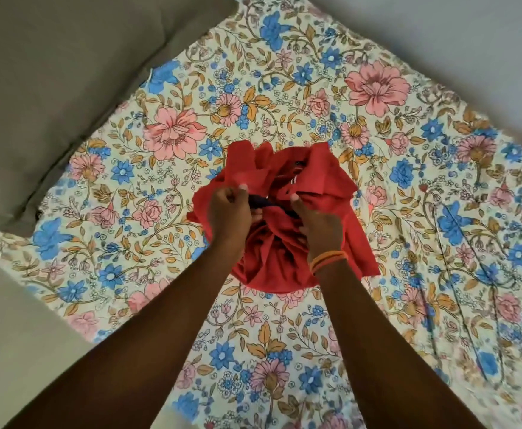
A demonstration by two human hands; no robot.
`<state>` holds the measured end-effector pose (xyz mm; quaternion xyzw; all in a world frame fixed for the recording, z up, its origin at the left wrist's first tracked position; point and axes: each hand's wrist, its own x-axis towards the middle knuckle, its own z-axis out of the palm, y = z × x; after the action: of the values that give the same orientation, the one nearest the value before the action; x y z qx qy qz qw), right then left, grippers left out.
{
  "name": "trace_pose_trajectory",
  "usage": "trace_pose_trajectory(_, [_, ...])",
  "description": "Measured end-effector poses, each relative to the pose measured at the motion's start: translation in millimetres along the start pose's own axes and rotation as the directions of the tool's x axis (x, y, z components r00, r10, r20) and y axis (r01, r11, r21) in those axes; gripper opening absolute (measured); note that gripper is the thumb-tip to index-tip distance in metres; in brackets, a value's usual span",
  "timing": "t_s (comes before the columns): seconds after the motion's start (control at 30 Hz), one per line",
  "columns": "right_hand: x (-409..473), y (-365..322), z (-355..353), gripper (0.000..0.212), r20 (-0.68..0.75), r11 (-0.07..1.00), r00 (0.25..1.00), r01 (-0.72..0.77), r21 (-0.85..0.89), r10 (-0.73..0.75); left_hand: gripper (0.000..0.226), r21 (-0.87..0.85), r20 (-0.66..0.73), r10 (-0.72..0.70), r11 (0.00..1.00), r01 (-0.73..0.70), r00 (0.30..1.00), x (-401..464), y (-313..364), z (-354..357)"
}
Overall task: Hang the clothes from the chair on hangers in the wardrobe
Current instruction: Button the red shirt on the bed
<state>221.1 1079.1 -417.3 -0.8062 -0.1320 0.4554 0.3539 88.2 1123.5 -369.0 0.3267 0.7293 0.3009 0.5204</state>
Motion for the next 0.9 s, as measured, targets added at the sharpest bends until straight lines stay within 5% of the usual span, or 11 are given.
trace_pose_trajectory(0.07, [2,1,2,0.066,0.146,0.985,0.986,0.095,-0.144,-0.074,0.033,-0.098,-0.105,-0.013,0.995,0.003,0.994,-13,-7,11])
trace_pose_trajectory(0.17, [-1,-1,2,0.051,0.080,0.859,0.926,0.372,-0.353,-0.368,0.039,-0.108,-0.249,0.051,0.991,-0.080,0.967,-42,-24,30])
trace_pose_trajectory(0.23, [0,-2,1,0.040,0.124,0.565,0.822,0.482,-0.670,-0.555,0.036,0.035,-0.201,0.138,0.990,-0.134,0.970,-57,-34,40])
trace_pose_trajectory(0.3, [6,-1,-4,0.040,0.214,0.340,0.756,0.504,-0.794,-0.619,0.033,0.146,-0.119,0.148,0.981,-0.130,0.982,-61,-44,49])
trace_pose_trajectory(0.47, [26,-8,-10,0.020,0.225,0.692,0.859,0.505,-0.516,-0.459,0.071,0.317,-0.090,0.091,0.947,-0.058,0.992,-31,-52,59])
trace_pose_trajectory(0.57, [16,-1,-23,0.024,0.185,0.789,0.885,0.464,-0.404,-0.427,0.047,0.340,-0.125,0.044,0.940,0.001,0.991,-26,-55,56])
trace_pose_trajectory(0.67, [-11,25,-44,0.023,0.227,0.841,0.881,0.467,-0.272,-0.416,0.022,0.284,-0.087,0.097,0.957,-0.068,0.991,-38,-63,47])
trace_pose_trajectory(0.9, [-74,94,-99,0.005,0.233,0.871,0.894,0.434,-0.231,-0.383,0.016,0.368,0.324,0.124,0.897,-0.245,0.938,-104,-95,8])
